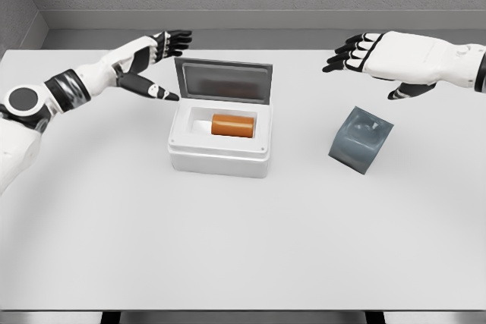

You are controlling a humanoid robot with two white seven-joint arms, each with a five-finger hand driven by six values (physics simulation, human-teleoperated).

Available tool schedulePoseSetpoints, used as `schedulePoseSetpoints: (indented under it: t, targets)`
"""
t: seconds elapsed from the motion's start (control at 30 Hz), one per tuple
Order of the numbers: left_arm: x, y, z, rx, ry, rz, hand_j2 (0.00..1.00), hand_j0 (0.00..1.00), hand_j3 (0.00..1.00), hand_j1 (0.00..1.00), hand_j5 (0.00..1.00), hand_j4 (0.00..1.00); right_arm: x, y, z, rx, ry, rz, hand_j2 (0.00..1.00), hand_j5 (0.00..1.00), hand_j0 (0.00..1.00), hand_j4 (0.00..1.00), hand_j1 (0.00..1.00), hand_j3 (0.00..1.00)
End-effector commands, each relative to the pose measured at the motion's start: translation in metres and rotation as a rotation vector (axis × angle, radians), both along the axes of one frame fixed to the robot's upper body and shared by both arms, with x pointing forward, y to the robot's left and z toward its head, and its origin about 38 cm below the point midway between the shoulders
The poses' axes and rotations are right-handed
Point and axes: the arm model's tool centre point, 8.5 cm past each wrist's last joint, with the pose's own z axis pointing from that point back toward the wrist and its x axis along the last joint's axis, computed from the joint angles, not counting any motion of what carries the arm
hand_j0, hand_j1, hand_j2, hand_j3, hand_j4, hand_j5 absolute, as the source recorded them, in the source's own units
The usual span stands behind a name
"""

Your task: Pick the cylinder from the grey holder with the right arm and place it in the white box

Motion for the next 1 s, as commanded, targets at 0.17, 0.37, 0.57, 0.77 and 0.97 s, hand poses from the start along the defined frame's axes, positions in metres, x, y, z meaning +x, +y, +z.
schedulePoseSetpoints:
  t: [0.17,0.37,0.57,0.77,0.97]
  targets:
    - [-0.002,-0.008,0.01,-0.018,-0.028,-0.028,1.0,1.0,1.0,1.0,1.0,1.0,0.0,0.001,-0.002,0.0,0.007,0.002,1.0,1.0,1.0,1.0,1.0,1.0]
    - [-0.007,-0.007,0.002,-0.023,-0.029,-0.032,1.0,1.0,1.0,1.0,1.0,1.0,0.0,0.001,-0.002,0.0,0.007,0.002,1.0,1.0,1.0,1.0,1.0,1.0]
    - [-0.019,-0.001,0.006,-0.029,-0.042,-0.056,1.0,1.0,1.0,1.0,1.0,1.0,0.0,0.002,-0.002,0.001,0.009,0.003,1.0,1.0,1.0,1.0,1.0,1.0]
    - [-0.034,0.005,0.018,-0.048,-0.061,-0.09,1.0,1.0,1.0,1.0,1.0,1.0,0.0,0.002,-0.003,0.001,0.01,0.003,1.0,1.0,1.0,1.0,1.0,1.0]
    - [-0.036,0.008,0.022,-0.059,-0.063,-0.088,1.0,1.0,1.0,1.0,1.0,1.0,0.0,0.002,-0.003,0.0,0.011,0.005,1.0,1.0,1.0,1.0,1.0,1.0]
